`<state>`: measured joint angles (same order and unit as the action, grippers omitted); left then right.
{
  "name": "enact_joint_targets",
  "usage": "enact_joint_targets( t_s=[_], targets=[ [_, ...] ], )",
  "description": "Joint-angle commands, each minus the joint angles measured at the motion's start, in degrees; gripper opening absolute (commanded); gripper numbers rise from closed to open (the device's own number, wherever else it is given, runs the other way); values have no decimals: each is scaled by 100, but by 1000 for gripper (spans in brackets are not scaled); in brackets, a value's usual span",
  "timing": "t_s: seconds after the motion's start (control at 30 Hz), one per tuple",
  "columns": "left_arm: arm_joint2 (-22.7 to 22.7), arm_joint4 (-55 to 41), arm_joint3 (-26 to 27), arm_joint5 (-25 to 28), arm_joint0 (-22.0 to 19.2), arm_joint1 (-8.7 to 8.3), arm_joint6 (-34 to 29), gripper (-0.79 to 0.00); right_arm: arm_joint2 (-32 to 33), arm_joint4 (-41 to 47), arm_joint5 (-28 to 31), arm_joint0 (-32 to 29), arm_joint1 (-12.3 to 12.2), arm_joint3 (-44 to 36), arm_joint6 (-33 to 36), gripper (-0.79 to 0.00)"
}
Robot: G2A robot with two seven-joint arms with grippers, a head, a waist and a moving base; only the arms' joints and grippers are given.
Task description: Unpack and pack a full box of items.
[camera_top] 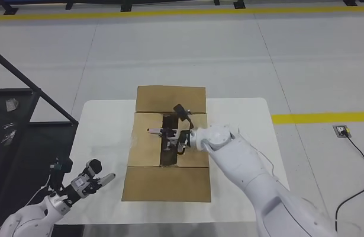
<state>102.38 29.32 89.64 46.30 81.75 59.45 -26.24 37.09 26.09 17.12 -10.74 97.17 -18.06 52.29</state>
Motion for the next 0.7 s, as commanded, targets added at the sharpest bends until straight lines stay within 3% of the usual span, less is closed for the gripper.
enact_joint_targets(
  t_s=[0.0, 0.33, 0.5, 0.67],
  targets=[
    [-3, 80, 56, -27, 50, -8, 27, 0, 153, 364, 98, -20, 32, 59, 294, 0],
    [-135, 570, 557, -309, 177, -32, 96, 0, 809, 1573, 384, 63, 64, 240, 1436, 0],
    [-451, 1139, 1032, -702, 149, -8, 239, 0, 771, 1419, 366, 98, 156, 150, 1379, 0],
    [-842, 1690, 1201, -1456, 10, 35, 341, 0, 732, 1317, 338, 126, 275, 119, 1311, 0]
  ],
)
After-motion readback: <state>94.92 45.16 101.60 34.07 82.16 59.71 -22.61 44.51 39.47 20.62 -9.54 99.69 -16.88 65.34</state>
